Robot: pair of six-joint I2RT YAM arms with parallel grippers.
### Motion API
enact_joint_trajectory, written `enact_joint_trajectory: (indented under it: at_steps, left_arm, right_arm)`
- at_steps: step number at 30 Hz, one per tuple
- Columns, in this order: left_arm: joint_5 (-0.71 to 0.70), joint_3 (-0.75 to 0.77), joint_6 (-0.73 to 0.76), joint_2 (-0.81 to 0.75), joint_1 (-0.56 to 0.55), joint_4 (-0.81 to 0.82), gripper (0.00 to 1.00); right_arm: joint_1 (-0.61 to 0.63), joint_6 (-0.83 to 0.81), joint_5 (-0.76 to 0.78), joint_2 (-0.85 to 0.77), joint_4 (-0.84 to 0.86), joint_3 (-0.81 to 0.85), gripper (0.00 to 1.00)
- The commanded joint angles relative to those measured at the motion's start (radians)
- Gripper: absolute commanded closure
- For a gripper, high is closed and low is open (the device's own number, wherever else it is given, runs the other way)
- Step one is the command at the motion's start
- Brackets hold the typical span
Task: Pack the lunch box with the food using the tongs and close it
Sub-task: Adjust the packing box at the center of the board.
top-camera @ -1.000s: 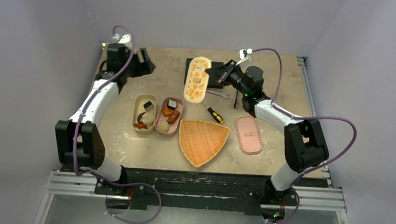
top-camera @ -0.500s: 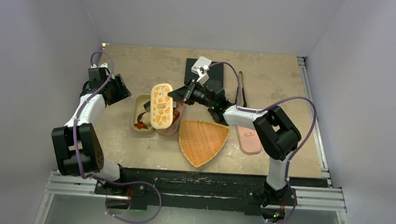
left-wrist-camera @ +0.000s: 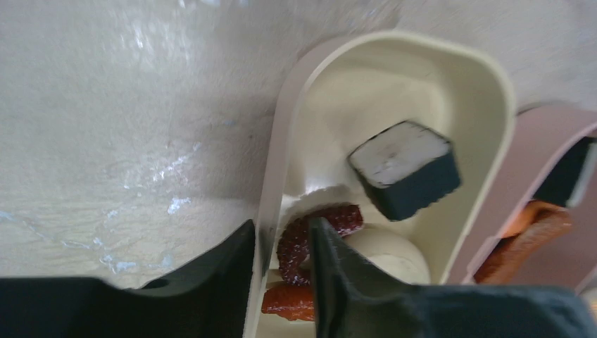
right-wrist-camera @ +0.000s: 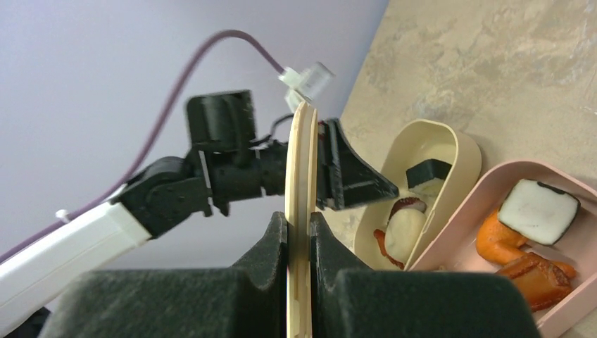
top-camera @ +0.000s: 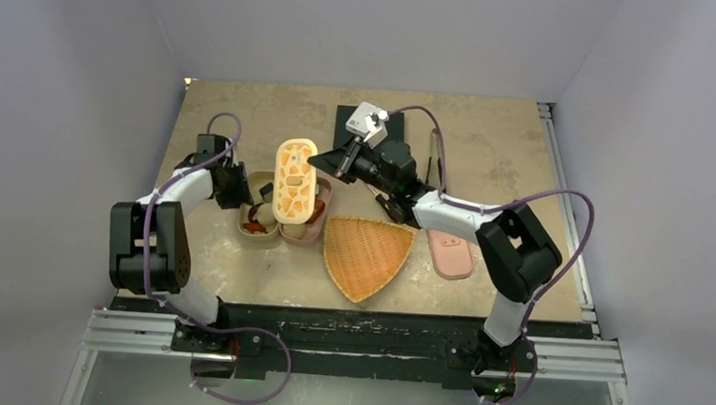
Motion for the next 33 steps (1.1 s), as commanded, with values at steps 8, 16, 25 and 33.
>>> enact_joint_trajectory:
  at_steps: [8,16,25,33]
  left_arm:
    - [-0.129,-0.015,-0.01,-0.011,-0.159,-0.017,1.0]
    - [-0.155,-0.029,-0.044,-0.075,-0.224,0.03,1.0]
    - [-0.223,-0.018,0.009,-0.101,-0.289,0.022,1.0]
    - [-0.162,-0.006,0.028,-0.072,-0.266,0.009,1.0]
  right_arm:
    - [-0.007,-0.103,0.119,-0.198,-0.057,-0.089,1.0]
    - [-0.008,-0.158,0.183,-0.273,-0.129,-0.11,1.0]
    - [-0.008,-0.17,0.201,-0.294,-0.155,-0.12,1.0]
    - [-0.01,-0.186,0.229,-0.316,-0.189,-0.114,1.0]
